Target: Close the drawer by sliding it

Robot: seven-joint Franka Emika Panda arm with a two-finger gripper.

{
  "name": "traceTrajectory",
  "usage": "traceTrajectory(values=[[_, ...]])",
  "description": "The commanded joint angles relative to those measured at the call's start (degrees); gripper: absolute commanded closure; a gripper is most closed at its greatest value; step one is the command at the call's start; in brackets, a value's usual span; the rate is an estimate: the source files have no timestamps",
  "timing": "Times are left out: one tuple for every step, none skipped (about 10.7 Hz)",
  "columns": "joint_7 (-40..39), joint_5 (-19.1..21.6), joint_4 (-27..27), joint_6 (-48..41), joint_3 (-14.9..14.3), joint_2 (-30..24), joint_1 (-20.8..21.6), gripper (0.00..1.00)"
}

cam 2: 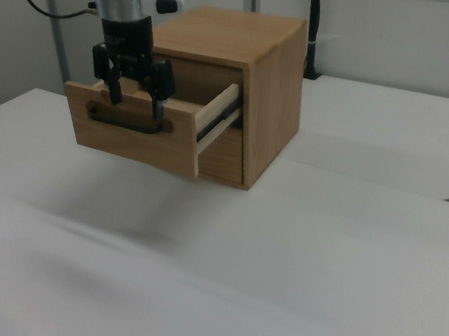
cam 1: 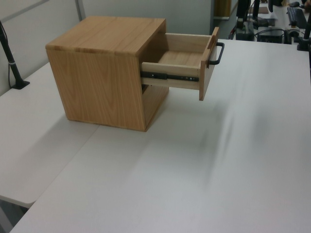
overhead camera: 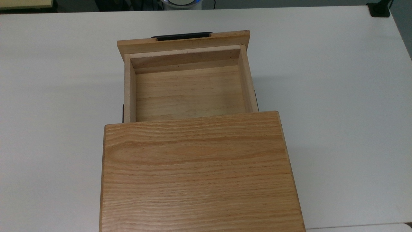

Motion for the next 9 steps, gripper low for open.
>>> traceTrajectory(values=[[-0.71,0.14,1.39,-1.69,-0.08,0.26,-0.26,0.0],[-0.8,0.14,1.39,-1.78,0.01,0.18,-0.26,0.0],[-0.8,0.14,1.39,-1.78,0.1,0.17,-0.26,0.0],[-0.8,0.14,1.39,-1.78,0.1,0.09,-0.26,0.0],[-0.8,0.14,1.39,-1.86,0.1,0.0,-0.26,0.0],[-0.71,0.14,1.3,-2.04,0.1,0.0,-0.26,0.0],[-0.8,0.14,1.21,-2.21,0.1,0.0,-0.26,0.05],[-1.15,0.14,1.04,-2.39,0.36,-0.09,-0.09,0.22],[-1.41,0.14,0.34,-2.48,0.36,-0.26,0.26,0.42]])
